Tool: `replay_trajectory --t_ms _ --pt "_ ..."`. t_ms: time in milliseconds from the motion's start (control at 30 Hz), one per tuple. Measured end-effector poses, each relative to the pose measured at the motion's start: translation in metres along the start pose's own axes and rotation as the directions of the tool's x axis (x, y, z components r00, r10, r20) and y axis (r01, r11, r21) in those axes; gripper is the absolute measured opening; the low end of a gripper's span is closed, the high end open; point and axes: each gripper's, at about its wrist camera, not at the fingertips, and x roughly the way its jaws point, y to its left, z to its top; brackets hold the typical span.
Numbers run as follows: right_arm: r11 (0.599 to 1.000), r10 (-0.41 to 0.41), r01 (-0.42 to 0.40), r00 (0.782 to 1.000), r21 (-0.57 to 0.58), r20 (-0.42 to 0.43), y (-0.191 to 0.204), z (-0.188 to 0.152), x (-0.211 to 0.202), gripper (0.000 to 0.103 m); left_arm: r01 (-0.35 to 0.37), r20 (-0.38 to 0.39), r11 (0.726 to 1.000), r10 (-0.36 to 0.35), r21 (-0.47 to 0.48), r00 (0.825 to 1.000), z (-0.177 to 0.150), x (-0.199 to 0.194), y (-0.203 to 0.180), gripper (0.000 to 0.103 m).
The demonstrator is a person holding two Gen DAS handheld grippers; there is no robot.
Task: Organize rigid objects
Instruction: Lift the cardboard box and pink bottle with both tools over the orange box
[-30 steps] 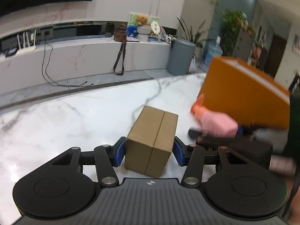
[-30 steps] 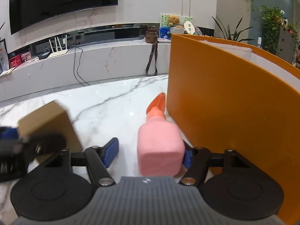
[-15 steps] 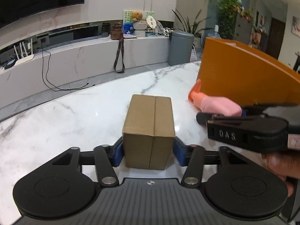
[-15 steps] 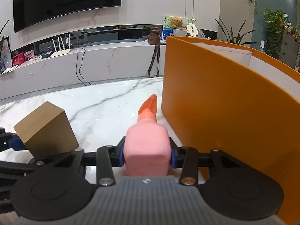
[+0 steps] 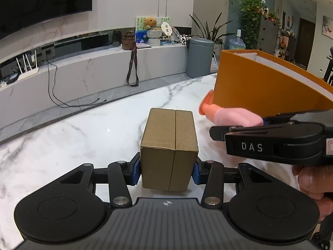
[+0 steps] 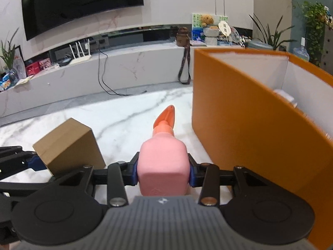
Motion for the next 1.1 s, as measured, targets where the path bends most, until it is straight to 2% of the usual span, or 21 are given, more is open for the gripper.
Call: replay_trajectory --t_ms 333,467,733,833,933,1100 --pt "1.0 0.029 -0.029 0.998 -0.012 0.055 0.0 0.018 -0.031 0.044 -0.036 0.055 0.999 0.036 0.001 0.998 0.02 -0.032 -0.013 0.052" --pt "0.999 0.042 -0.041 0.995 -0.011 0.087 -0.003 0.029 -0.046 0.044 -0.059 0.062 0.998 0.057 0.037 0.996 0.028 -0.044 -0.028 0.052" --pt "0.998 0.056 -0.054 0.986 -0.015 0.158 -0.022 0.049 -0.08 0.044 -0.084 0.072 0.996 0.083 0.017 0.994 0.05 -0.069 -0.053 0.052" --pt "0.998 0.06 -0.06 0.982 -0.006 0.182 -0.033 0.058 -0.094 0.044 -0.081 0.082 0.996 0.079 0.021 0.993 0.059 -0.077 -0.064 0.052" --pt "0.998 0.066 -0.064 0.976 -0.013 0.207 -0.046 0.069 -0.11 0.044 -0.076 0.087 0.994 0.069 0.078 0.994 0.066 -0.08 -0.082 0.052" --pt "0.998 0.069 -0.063 0.964 -0.03 0.256 -0.066 0.085 -0.133 0.044 -0.019 0.079 0.995 0.011 0.093 0.997 0.073 -0.076 -0.106 0.052"
